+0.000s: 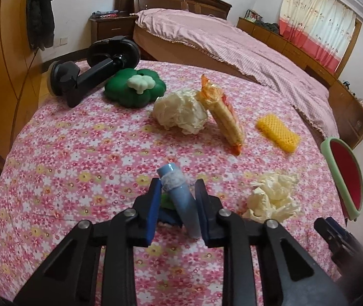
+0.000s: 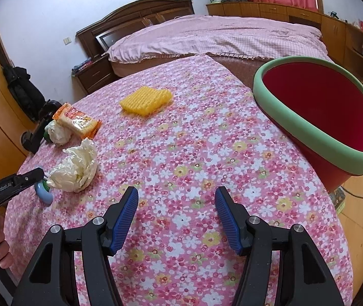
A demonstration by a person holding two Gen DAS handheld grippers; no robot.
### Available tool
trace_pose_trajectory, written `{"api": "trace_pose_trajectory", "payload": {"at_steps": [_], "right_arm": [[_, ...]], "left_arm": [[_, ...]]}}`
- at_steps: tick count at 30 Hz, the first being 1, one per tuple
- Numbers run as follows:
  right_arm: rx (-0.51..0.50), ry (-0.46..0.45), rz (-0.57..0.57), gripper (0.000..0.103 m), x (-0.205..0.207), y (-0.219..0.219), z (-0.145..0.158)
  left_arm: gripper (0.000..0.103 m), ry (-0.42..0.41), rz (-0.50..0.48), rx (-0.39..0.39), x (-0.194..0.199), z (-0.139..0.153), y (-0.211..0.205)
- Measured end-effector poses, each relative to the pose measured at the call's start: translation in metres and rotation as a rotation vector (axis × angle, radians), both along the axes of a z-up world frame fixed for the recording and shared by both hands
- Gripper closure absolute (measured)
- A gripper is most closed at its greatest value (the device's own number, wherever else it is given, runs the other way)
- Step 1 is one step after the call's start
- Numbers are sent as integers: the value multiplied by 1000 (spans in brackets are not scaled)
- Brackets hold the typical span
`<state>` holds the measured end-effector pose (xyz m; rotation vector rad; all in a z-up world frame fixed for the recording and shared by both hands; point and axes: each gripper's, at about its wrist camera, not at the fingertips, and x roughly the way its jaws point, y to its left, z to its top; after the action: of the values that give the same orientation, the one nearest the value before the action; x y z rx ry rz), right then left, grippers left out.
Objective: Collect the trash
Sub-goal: 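Grasp the blue bottle with left tool while right tool grasps crumpled plastic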
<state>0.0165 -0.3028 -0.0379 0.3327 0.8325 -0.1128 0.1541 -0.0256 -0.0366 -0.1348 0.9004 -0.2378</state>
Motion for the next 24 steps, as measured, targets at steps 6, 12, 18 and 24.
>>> {"api": "trace_pose_trajectory", "payload": {"at_steps": [6, 12, 18, 24], "right_arm": [[-25, -14, 6, 34, -1, 6, -2], [3, -23, 21, 24, 1, 5, -3], [125, 44, 54, 24, 14, 5, 3], [149, 9, 146, 24, 32, 32, 24]], "left_arm": [[79, -29, -14, -48, -8, 10, 6], [79, -64, 2, -84, -15, 24, 18], [79, -85, 26, -105, -20, 34, 32], [79, -104, 69, -64, -22, 36, 43]]}}
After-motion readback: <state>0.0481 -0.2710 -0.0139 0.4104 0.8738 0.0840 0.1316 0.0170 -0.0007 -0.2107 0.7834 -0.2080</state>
